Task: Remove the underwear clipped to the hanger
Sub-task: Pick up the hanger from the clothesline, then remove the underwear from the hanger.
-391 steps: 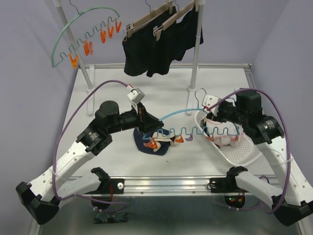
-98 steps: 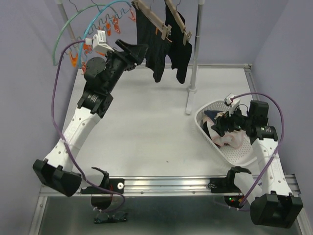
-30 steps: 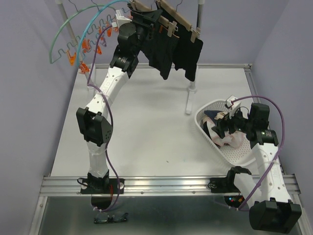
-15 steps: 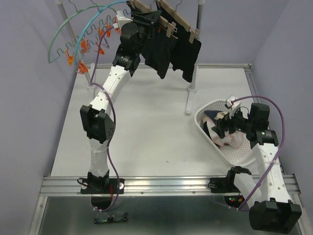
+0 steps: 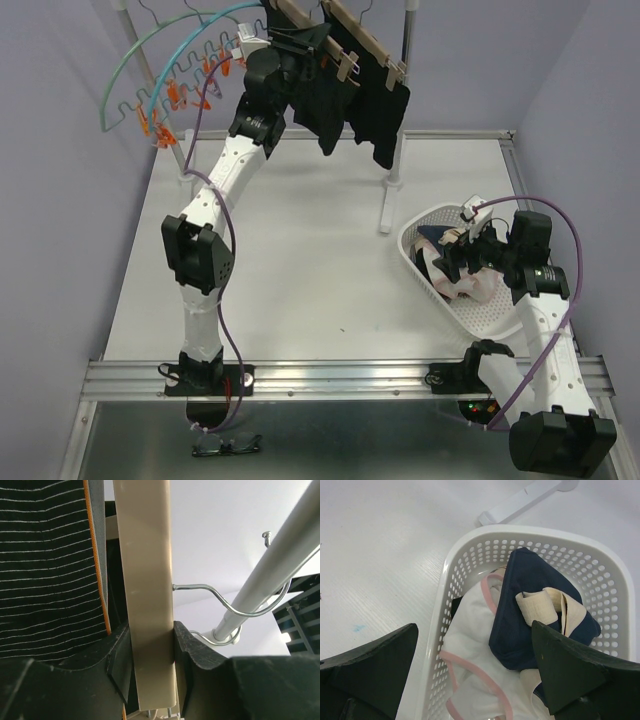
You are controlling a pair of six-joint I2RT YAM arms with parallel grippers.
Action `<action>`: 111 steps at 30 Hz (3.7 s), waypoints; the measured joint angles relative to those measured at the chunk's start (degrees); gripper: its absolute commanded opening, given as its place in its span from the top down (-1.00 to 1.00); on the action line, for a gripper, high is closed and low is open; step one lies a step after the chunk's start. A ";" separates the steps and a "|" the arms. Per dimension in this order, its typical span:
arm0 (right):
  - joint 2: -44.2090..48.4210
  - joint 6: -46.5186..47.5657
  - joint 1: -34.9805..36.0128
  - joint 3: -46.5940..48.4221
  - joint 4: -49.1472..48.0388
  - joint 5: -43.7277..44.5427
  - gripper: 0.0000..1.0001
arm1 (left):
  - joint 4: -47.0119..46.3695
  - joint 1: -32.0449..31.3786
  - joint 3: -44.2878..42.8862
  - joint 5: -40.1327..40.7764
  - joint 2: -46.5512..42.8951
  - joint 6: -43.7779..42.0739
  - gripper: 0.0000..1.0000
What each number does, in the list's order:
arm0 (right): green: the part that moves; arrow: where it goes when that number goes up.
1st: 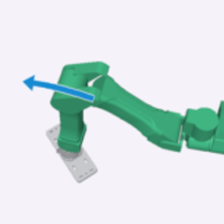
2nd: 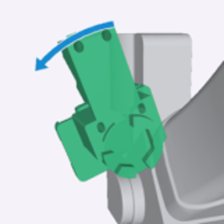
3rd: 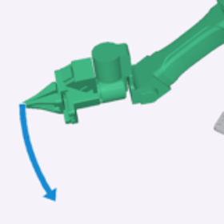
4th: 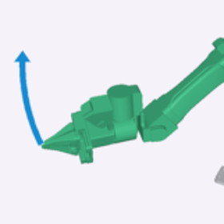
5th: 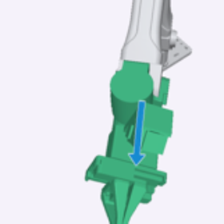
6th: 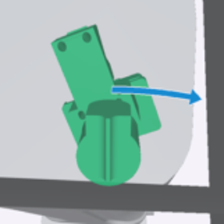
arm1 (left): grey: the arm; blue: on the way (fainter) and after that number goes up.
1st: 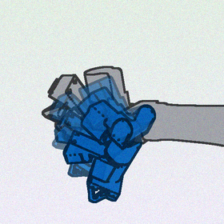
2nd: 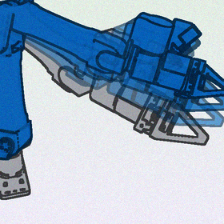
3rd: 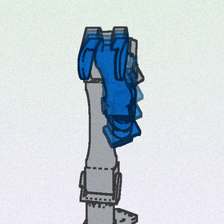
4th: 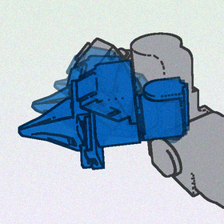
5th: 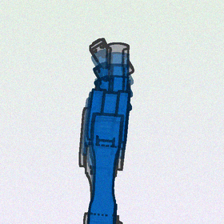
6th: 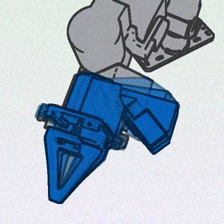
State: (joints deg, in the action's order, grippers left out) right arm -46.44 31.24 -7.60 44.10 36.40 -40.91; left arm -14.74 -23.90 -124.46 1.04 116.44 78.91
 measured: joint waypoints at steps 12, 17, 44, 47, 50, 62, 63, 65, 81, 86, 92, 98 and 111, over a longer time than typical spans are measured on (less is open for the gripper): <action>0.00 0.00 0.00 0.00 0.00 0.00 -1.00 | -1.38 0.00 1.62 -5.18 -4.50 -0.22 0.76; 0.00 0.00 0.00 0.00 0.00 0.02 -1.00 | -2.36 0.00 5.81 -6.47 -7.10 -0.48 0.76; 3.65 2.54 0.00 -1.97 0.02 -1.97 -1.00 | -7.67 0.00 54.18 -20.70 -43.25 -11.28 0.85; 4.63 3.45 0.00 -2.27 -0.04 -3.08 -1.00 | -8.70 0.00 64.02 -23.17 -50.58 -14.16 0.86; 5.62 3.89 0.00 -2.34 -0.04 -5.35 -1.00 | -7.74 0.00 72.54 -25.83 -56.87 -17.57 0.86; -15.32 -0.96 1.29 18.10 8.35 -15.67 -1.00 | 4.48 -1.60 82.36 -30.23 -69.79 -37.11 0.87; -17.25 -2.36 2.10 21.40 9.20 -15.89 -1.00 | 4.74 -2.12 82.40 -29.79 -69.88 -38.12 0.87; -22.10 -5.86 6.16 29.22 9.57 -15.69 -1.00 | 5.40 -5.14 82.42 -28.50 -69.70 -40.52 0.88; -32.94 -44.35 23.85 48.81 0.35 -3.96 -1.00 | 8.52 -23.28 81.22 -12.92 -58.07 -45.00 0.88; -30.75 -53.59 24.24 47.06 -4.55 3.91 -1.00 | 7.04 -25.09 80.76 -11.45 -56.24 -44.33 0.88; -30.47 -57.55 25.59 42.99 -6.01 8.35 -1.00 | 6.19 -27.19 79.23 -10.14 -53.99 -43.56 0.88; -30.64 -59.19 26.62 40.13 -7.19 9.70 -0.75 | 4.94 -29.18 77.70 -9.14 -51.45 -43.17 0.88; -31.43 -60.67 27.15 36.72 -9.20 9.97 -0.10 | 3.87 -31.34 75.49 -7.63 -48.68 -42.84 0.88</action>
State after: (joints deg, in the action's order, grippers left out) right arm -77.87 -29.43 19.55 80.82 27.20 -30.94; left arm -10.87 -55.24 -48.97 -6.59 67.77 36.07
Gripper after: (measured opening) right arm 0.596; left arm 0.436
